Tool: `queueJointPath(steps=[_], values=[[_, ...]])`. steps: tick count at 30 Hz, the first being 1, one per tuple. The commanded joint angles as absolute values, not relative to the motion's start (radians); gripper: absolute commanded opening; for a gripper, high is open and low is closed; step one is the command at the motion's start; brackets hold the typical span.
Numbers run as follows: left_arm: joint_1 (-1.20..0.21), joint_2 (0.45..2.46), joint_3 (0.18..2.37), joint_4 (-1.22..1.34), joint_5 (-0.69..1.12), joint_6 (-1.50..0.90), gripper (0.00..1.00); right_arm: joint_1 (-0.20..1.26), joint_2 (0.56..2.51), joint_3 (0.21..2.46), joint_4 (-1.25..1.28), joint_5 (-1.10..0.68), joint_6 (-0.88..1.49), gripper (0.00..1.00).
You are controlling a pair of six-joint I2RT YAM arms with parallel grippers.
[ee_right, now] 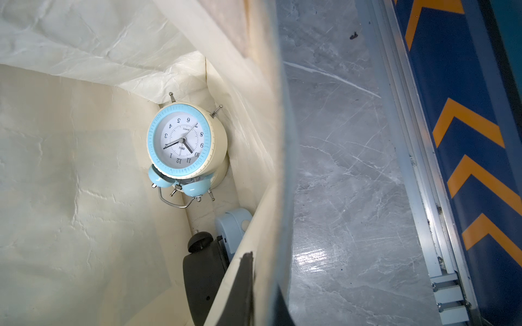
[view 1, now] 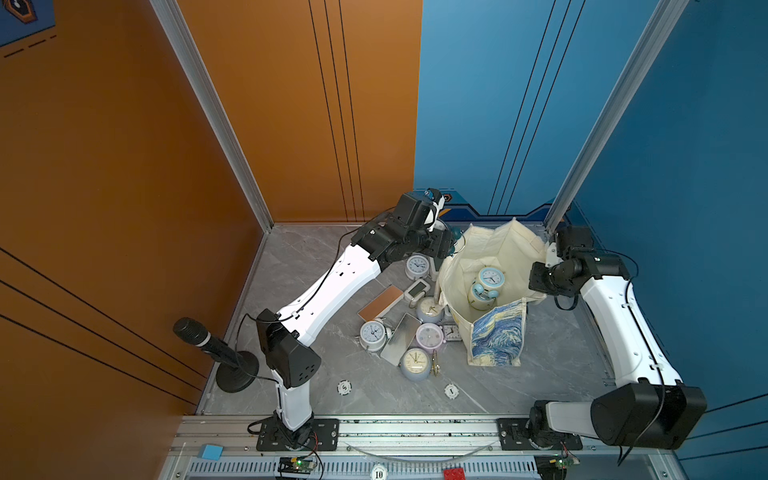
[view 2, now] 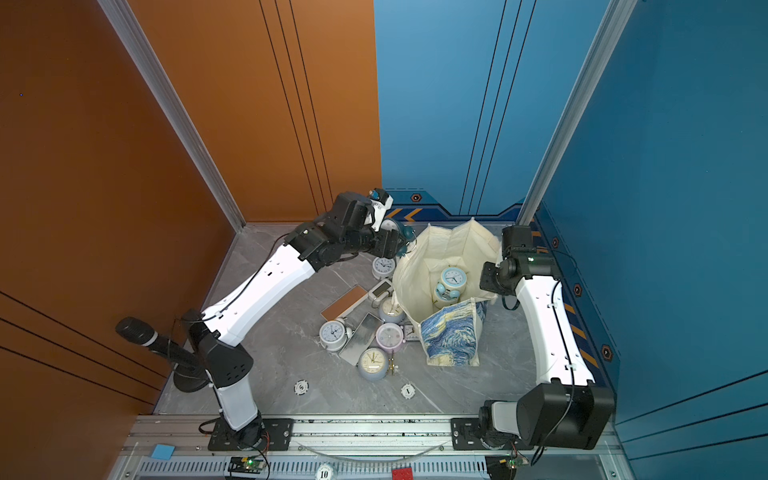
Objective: Put the alarm clock into the canvas bag
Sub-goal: Place the alarm at the canvas bag.
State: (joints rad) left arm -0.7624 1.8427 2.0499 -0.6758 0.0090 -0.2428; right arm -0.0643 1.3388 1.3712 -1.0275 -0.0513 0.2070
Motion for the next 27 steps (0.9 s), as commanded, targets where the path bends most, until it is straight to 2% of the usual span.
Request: queueJointPath(steps=[1, 13, 27], values=[[-0.812, 1.867, 2.107, -0.577, 0.014, -0.207, 0.63, -0.055, 1.325, 1.356, -1.04, -0.044, 0.199, 0.09], [-0.958, 2.039, 2.232, -0.534, -0.102, -0.158, 0.62, -0.054, 1.325, 1.355, -1.039, -0.048, 0.199, 0.09], [-0.964, 2.253, 2.293, -0.534, -0.196, -0.175, 0.62, -0.053, 1.326, 1.355, -1.039, -0.049, 0.198, 0.09]])
